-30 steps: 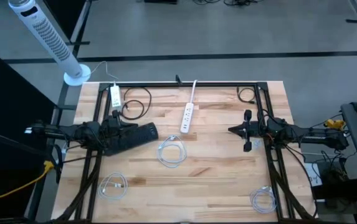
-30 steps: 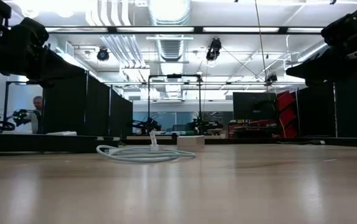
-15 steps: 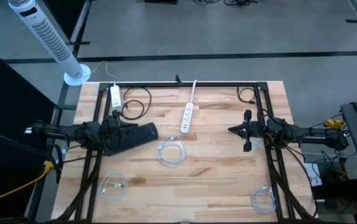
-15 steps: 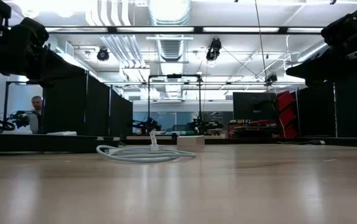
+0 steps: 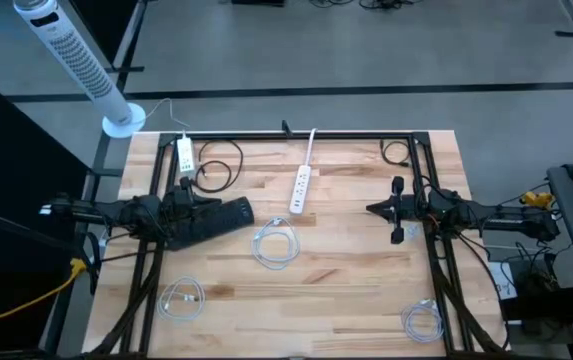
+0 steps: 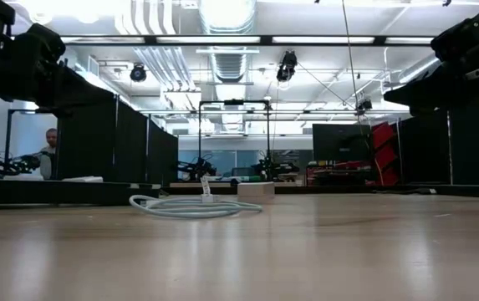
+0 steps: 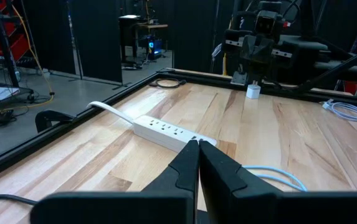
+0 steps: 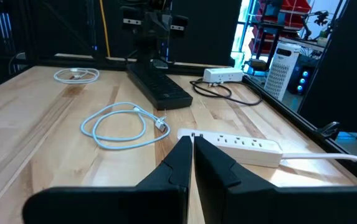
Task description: Insert USB
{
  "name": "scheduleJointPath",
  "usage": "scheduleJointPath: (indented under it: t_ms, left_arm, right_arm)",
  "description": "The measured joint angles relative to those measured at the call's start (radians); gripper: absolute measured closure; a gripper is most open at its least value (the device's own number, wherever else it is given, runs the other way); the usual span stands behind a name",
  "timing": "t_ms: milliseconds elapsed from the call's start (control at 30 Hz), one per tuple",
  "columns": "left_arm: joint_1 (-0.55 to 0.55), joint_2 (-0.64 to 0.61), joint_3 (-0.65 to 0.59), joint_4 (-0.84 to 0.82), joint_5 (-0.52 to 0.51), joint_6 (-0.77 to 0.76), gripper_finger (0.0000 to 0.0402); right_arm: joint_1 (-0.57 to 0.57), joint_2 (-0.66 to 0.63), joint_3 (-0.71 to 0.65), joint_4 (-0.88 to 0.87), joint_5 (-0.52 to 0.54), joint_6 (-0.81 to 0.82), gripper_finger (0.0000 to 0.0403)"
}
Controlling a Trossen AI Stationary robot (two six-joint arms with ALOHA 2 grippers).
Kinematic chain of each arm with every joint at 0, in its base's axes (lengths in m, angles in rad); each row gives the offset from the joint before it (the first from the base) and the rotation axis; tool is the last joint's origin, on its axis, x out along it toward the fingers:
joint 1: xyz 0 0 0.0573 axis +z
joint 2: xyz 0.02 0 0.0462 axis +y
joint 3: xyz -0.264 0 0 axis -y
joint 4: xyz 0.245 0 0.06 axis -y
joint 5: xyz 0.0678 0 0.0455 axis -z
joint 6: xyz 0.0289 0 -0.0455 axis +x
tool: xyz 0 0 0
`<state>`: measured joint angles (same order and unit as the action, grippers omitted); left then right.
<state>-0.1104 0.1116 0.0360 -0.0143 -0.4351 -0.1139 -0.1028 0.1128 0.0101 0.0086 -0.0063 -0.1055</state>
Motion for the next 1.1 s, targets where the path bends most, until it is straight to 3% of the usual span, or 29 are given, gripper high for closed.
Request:
scheduleJointPath:
  t_ms: [433, 600, 733, 867, 1100]
  left_arm:
    - [0.000, 0.000, 0.000, 0.003, 0.000, -0.006, 0.0402]
    - [0.000, 0.000, -0.002, 0.053, -0.001, -0.299, 0.0402]
    - [0.002, 0.000, -0.002, 0.118, -0.004, -0.301, 0.0402]
    - [0.001, 0.005, -0.002, 0.174, -0.092, -0.199, 0.0402]
    - [0.008, 0.098, -0.028, 0.222, -0.367, -0.164, 0.0402]
  right_arm:
    - [0.000, 0.000, 0.000, 0.000, 0.000, 0.000, 0.0401]
    - [0.000, 0.000, 0.000, 0.000, 0.000, 0.000, 0.0401]
    - [0.000, 0.000, 0.000, 0.000, 0.000, 0.000, 0.0401]
    - [0.000, 0.000, 0.000, 0.000, 0.000, 0.000, 0.0401]
    - [0.000, 0.000, 0.000, 0.000, 0.000, 0.000, 0.0401]
